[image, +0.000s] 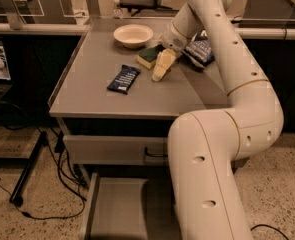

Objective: Place sponge into middle drawer

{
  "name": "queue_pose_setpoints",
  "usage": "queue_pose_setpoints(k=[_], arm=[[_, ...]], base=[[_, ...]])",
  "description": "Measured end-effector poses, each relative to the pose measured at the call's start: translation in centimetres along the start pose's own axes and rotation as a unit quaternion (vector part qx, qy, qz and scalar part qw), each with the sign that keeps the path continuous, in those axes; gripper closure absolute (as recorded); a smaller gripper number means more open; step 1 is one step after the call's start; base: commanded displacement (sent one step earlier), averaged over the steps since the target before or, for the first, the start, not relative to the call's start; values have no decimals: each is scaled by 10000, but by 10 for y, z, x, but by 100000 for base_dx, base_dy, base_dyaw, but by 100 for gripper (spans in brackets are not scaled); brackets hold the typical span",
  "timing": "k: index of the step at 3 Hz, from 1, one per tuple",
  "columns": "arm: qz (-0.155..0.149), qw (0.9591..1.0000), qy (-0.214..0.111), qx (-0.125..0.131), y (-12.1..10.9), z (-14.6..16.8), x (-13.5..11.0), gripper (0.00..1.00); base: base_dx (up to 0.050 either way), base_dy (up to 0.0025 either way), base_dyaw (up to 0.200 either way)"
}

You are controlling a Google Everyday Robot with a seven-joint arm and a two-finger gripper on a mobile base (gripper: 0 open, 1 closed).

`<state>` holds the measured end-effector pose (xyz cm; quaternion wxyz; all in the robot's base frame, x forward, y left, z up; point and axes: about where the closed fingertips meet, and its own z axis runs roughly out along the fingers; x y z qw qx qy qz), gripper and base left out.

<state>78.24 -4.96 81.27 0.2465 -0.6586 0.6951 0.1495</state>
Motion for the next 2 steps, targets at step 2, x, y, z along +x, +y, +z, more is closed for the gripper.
queue_pose_setpoints(k=[2], arm=[[-2,10000,-40,70,-5,5,-2,14]], base=[[0,0,0]])
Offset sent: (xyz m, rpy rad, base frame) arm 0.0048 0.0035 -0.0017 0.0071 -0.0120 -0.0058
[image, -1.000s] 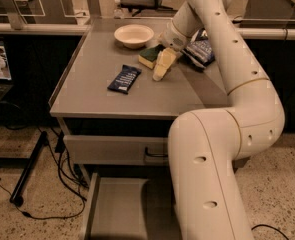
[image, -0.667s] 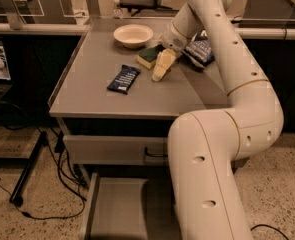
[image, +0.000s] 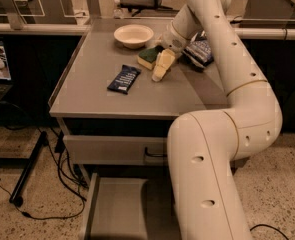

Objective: Place sponge into middle drawer

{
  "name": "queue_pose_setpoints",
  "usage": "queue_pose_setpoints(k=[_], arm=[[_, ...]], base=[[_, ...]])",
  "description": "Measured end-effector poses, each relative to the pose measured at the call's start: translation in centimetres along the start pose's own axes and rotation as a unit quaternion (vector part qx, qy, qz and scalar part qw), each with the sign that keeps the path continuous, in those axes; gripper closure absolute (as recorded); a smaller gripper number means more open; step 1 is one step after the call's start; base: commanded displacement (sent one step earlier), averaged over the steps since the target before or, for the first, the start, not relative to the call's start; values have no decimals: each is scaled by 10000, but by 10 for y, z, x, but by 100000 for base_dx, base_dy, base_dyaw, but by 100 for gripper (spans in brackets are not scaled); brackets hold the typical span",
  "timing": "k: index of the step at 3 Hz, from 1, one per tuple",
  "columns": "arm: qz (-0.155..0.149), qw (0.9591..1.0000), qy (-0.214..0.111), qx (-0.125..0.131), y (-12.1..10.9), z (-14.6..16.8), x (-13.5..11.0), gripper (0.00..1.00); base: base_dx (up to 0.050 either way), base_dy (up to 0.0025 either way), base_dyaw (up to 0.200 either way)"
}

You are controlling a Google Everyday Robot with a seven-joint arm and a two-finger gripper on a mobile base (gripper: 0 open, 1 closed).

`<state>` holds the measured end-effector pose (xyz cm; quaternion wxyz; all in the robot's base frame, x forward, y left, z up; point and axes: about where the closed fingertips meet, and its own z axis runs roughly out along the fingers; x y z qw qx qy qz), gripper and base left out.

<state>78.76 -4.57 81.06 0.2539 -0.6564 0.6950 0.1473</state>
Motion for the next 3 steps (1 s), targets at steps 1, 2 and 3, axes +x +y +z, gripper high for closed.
queue_pose_setpoints(k=[1,2,3], arm=[[0,10000,0,0,0,0,0,37],[0,10000,0,0,0,0,0,60],[0,10000,0,0,-1,-7,-5,84]], base=[[0,0,0],[0,0,0],[0,0,0]])
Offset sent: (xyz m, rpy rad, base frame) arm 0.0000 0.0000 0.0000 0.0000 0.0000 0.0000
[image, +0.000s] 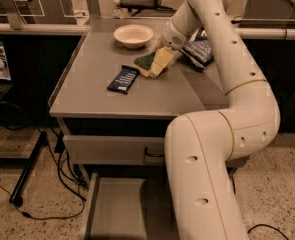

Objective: Place sponge into middle drawer

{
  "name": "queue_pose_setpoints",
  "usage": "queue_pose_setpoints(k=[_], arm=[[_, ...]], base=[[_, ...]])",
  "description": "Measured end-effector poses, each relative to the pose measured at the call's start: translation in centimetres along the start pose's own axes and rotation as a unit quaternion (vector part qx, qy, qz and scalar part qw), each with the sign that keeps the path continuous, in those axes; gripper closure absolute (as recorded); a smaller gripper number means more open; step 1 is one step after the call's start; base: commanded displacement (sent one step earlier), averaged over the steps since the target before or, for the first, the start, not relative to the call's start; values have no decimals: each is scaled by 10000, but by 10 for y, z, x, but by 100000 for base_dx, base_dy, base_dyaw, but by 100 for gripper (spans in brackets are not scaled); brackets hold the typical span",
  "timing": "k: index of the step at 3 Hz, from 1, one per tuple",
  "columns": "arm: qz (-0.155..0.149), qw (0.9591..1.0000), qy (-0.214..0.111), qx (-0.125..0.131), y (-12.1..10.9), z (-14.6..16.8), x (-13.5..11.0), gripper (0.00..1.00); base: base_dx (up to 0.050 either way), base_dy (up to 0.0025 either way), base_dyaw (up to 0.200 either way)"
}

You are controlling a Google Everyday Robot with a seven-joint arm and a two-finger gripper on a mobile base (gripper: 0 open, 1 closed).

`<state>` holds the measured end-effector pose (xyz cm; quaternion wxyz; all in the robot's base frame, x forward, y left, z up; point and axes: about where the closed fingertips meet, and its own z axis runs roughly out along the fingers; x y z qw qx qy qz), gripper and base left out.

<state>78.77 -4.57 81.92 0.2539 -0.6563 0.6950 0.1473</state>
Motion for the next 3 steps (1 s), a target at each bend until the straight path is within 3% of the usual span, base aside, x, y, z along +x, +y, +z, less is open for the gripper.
queue_pose_setpoints(k=[1,3], arm=[[-1,10000,-1,4,4,-7,-6,100],[-94,9999,46,47,1,-3,-12,100]], base=[[0,0,0],[0,0,0]])
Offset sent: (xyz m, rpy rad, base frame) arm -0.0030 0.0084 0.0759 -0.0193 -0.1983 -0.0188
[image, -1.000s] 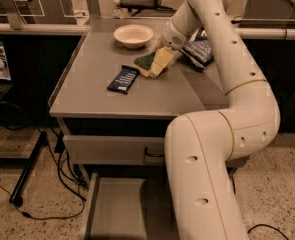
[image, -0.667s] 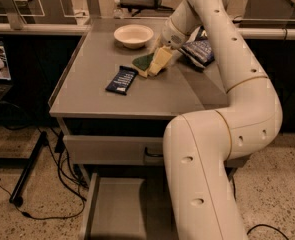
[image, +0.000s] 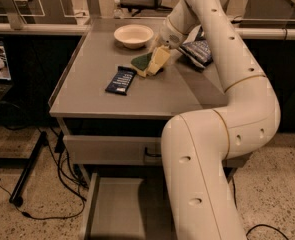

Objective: Place sponge into middle drawer

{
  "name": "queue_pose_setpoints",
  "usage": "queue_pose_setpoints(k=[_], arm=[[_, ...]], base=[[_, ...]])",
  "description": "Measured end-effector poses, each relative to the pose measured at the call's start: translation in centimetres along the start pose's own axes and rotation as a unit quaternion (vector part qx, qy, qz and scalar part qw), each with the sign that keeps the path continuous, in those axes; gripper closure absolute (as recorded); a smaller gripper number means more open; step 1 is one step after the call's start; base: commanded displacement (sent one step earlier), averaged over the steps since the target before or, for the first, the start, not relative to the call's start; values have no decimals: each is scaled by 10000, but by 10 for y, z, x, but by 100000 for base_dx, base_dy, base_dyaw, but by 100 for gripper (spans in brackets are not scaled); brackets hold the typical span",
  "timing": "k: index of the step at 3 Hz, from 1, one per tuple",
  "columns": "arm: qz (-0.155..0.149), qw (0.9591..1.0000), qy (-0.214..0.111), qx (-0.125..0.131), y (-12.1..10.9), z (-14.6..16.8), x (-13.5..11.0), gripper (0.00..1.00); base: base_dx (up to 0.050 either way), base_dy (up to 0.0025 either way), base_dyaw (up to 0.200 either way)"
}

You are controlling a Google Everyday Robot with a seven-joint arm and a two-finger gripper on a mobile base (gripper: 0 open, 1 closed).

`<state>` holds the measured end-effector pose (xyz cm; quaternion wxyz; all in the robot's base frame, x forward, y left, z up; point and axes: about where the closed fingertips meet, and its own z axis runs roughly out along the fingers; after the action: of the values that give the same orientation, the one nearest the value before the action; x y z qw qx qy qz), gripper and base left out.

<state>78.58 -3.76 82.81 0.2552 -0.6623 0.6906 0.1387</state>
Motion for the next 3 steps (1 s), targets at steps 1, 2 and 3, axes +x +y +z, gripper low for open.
queue_pose_setpoints(k=[1,2,3], arm=[[-458,9985,217,-190,17,-21,-13,100],[-624,9971,324,-288,27,-35,-16,100],[-565,9972,252,-418,37,-44,-9,100]], base=[[0,0,0],[0,0,0],[0,0,0]])
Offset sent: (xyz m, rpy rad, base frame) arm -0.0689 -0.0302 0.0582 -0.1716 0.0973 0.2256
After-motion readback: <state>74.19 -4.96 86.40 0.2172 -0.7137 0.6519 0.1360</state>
